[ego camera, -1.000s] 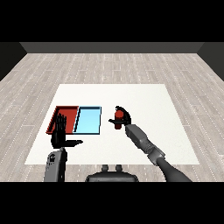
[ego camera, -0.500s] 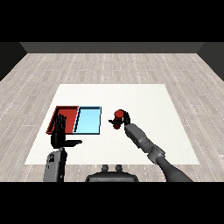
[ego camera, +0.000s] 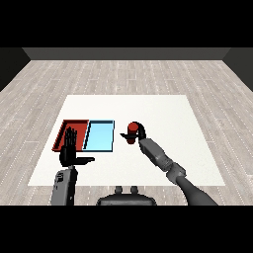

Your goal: Pick the red can and put it in the red box

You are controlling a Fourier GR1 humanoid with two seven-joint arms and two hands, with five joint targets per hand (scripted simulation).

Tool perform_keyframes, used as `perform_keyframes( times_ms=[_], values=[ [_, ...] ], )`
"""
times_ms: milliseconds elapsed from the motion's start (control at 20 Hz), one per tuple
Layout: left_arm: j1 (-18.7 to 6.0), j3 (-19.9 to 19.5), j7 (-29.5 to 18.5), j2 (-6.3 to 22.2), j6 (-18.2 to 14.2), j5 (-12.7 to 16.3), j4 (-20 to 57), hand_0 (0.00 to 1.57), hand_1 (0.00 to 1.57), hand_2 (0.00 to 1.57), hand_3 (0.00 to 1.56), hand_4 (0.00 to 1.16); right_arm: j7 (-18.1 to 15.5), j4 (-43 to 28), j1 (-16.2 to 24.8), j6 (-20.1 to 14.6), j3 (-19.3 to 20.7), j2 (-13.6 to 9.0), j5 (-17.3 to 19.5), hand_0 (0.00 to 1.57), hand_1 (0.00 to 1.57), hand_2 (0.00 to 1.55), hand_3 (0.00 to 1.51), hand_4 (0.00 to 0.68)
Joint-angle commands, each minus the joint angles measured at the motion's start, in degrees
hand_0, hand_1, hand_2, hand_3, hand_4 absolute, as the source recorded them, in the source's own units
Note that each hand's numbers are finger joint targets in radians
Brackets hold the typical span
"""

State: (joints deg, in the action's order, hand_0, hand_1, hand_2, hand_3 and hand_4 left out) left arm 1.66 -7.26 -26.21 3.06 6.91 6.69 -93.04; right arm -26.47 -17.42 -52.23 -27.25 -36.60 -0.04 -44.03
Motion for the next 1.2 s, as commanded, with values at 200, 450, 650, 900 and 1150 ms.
perform_keyframes(
  times_ms=[200, 450, 650, 900, 1150],
  values=[
    [2.8, 4.7, 1.7, -1.4, -0.8, -3.7, -4.2, 0.00, 0.00, 0.00, 0.00, 0.00, -1.6, -7.4, 2.1, 1.2, 2.5, -3.7, 4.4, 1.54, 1.54, 1.46, 1.39, 0.580],
    [2.0, 5.6, 4.7, -0.5, 0.1, -3.5, -5.4, 0.00, 0.00, 0.00, 0.00, 0.00, 2.3, -21.2, 5.9, 0.4, 1.3, -11.3, 7.4, 1.52, 1.52, 1.46, 1.38, 0.557],
    [2.9, 10.8, 9.0, -3.0, -0.4, -3.7, -7.1, 0.00, 0.00, 0.00, 0.00, 0.00, 6.5, -33.6, 8.9, -3.1, -0.4, -15.9, 9.8, 1.52, 1.52, 1.45, 1.38, 0.571],
    [1.5, 15.0, 13.4, -3.0, -1.4, -5.1, -9.2, 0.00, 0.00, 0.00, 0.00, 0.00, 11.0, -51.9, 15.9, -8.3, -0.9, -23.8, 12.5, 1.52, 1.52, 1.47, 1.40, 0.571],
    [-0.5, 18.3, 18.2, -3.0, -4.5, -5.0, -11.0, 0.00, 0.00, 0.00, 0.00, 0.00, 16.1, -63.0, 20.5, -11.7, 0.9, -26.1, 17.6, 1.49, 1.49, 1.46, 1.40, 0.582]
  ],
)
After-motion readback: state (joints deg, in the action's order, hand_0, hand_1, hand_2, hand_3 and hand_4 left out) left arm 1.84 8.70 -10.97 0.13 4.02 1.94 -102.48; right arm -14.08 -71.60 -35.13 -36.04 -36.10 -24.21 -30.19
